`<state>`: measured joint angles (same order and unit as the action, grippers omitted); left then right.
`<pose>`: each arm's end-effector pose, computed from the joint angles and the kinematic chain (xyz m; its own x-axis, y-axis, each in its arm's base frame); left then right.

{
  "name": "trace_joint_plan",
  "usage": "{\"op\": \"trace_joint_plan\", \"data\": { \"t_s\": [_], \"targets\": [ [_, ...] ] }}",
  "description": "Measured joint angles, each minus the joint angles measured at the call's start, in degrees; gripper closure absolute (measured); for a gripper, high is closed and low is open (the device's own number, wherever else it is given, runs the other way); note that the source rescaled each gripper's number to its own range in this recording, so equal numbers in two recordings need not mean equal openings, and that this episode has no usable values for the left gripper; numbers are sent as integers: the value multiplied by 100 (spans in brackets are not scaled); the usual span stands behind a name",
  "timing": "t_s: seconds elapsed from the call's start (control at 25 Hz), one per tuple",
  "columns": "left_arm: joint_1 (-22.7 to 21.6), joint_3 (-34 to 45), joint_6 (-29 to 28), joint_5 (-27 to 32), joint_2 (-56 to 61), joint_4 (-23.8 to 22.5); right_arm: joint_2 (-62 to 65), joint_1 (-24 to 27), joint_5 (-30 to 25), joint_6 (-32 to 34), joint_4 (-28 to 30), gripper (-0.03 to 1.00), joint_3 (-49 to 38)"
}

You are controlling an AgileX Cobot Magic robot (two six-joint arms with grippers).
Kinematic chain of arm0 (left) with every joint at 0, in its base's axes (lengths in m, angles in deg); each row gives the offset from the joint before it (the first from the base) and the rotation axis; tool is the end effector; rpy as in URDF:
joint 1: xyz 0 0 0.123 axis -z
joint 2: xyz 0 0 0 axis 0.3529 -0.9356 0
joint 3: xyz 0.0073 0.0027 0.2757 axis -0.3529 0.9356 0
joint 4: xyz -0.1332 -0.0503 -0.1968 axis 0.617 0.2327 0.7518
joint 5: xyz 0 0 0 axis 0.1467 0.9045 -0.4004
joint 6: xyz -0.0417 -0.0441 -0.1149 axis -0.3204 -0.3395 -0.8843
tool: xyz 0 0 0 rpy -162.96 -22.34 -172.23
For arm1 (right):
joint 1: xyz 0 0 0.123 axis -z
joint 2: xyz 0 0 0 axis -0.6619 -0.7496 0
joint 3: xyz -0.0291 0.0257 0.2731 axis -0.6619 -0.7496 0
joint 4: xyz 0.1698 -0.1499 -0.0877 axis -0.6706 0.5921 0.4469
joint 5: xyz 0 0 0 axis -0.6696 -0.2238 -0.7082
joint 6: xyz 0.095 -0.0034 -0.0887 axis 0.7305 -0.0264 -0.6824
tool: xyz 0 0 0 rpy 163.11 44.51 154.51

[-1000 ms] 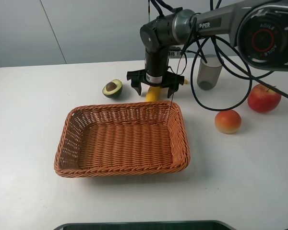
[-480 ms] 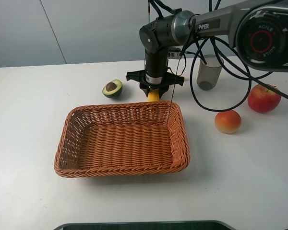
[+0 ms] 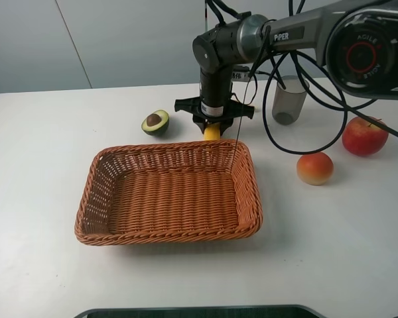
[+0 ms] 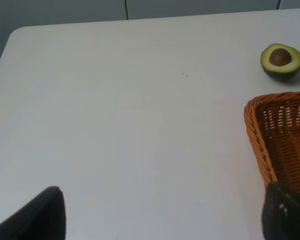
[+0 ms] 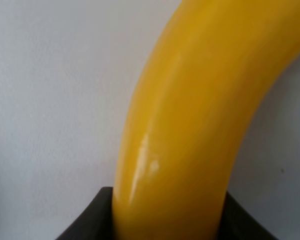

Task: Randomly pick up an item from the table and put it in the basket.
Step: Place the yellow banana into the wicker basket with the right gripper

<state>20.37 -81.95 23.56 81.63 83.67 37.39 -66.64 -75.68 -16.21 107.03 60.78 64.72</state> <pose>0.0288 0.0000 0.2562 -0.4629 -0.0024 -0.8864 -0.0052 1.0000 0.0000 0.4058 0.2580 0.0444 -0.9669 0.1558 -0.2022 0.1527 0.9878 0.0310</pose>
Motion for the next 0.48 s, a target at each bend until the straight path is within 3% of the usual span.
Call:
{"op": "trace_joint_plan", "data": {
  "t_s": [0.28, 0.48],
  "targets": [
    [0, 0, 0, 0, 0, 0, 454, 0, -25, -440, 0, 95, 0],
    [0, 0, 0, 0, 0, 0, 1019, -11, -321, -1206, 0, 95, 0]
  ]
}}
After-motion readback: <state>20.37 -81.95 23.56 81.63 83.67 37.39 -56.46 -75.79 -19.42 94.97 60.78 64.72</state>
